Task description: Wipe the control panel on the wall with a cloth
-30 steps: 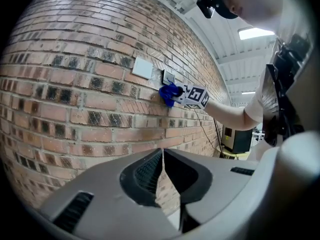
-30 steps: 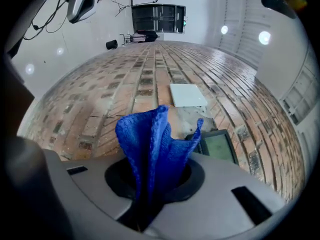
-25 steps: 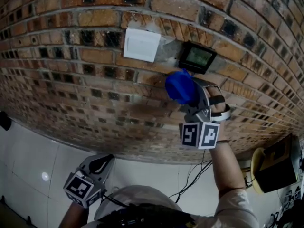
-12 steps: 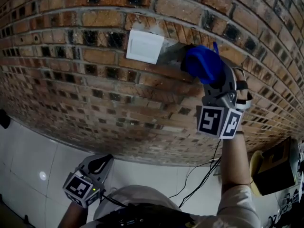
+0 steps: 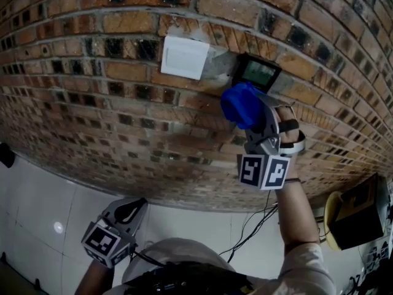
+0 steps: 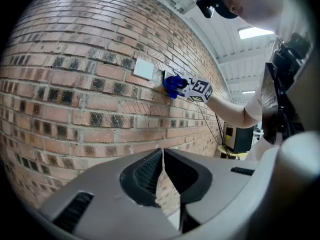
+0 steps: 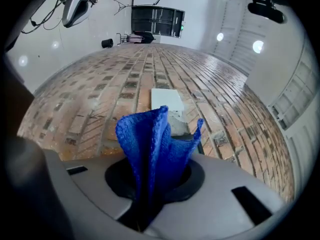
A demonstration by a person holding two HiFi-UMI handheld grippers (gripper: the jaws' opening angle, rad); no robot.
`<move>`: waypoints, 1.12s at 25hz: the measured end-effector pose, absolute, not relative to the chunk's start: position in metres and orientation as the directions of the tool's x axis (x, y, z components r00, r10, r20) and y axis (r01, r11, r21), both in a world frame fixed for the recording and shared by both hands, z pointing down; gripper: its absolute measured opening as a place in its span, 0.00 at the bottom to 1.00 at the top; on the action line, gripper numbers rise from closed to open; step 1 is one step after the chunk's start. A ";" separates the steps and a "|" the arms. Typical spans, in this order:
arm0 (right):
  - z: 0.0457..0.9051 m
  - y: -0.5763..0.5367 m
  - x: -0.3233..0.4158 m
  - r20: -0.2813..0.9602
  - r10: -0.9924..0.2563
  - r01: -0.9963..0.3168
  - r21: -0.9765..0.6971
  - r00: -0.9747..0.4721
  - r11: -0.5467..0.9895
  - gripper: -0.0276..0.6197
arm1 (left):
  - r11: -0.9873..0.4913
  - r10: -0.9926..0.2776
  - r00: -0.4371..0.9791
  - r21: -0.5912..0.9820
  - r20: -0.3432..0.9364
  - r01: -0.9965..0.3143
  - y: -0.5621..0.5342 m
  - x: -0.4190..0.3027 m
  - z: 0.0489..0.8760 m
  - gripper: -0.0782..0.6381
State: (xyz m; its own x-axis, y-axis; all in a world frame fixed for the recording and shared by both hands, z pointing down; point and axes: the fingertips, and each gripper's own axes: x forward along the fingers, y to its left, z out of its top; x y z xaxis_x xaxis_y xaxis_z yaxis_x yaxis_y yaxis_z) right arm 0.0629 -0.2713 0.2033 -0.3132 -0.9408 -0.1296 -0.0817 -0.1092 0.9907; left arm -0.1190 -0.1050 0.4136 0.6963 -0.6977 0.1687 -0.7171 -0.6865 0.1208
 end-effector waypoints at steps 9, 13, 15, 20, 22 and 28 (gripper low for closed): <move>0.256 -0.287 0.068 -0.021 -0.954 -0.048 0.999 -0.299 -0.007 0.18 | -0.689 -0.694 0.698 0.119 0.179 -0.715 -0.103 -0.117 0.416 0.12; 0.250 -0.280 0.065 -0.011 -0.951 -0.042 0.999 -0.308 0.002 0.18 | -0.687 -0.694 0.697 0.125 0.180 -0.716 -0.103 -0.117 0.417 0.12; 0.228 -0.267 0.060 -0.058 -0.941 -0.062 0.997 -0.333 -0.040 0.18 | -0.686 -0.694 0.697 0.127 0.180 -0.716 -0.104 -0.117 0.418 0.12; 0.146 -0.247 0.059 -0.239 -0.903 -0.146 0.969 -0.357 -0.199 0.18 | -0.690 -0.691 0.700 0.124 0.179 -0.713 -0.105 -0.114 0.417 0.12; 0.122 -0.250 0.065 -0.283 -0.895 -0.173 0.956 -0.343 -0.236 0.18 | -0.690 -0.692 0.700 0.122 0.178 -0.713 -0.105 -0.113 0.418 0.12; 0.129 -0.264 0.067 -0.266 -0.907 -0.136 0.963 -0.327 -0.234 0.18 | -0.673 -0.708 0.684 0.127 0.176 -0.729 -0.105 -0.118 0.419 0.12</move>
State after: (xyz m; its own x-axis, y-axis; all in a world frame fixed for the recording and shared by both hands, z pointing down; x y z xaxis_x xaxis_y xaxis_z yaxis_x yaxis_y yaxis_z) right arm 0.0666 -0.2645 0.1295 -0.3266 -0.9069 -0.2661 -0.1357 -0.2336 0.9628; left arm -0.1179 -0.1048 0.4187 0.6844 -0.7075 0.1760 -0.7285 -0.6732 0.1265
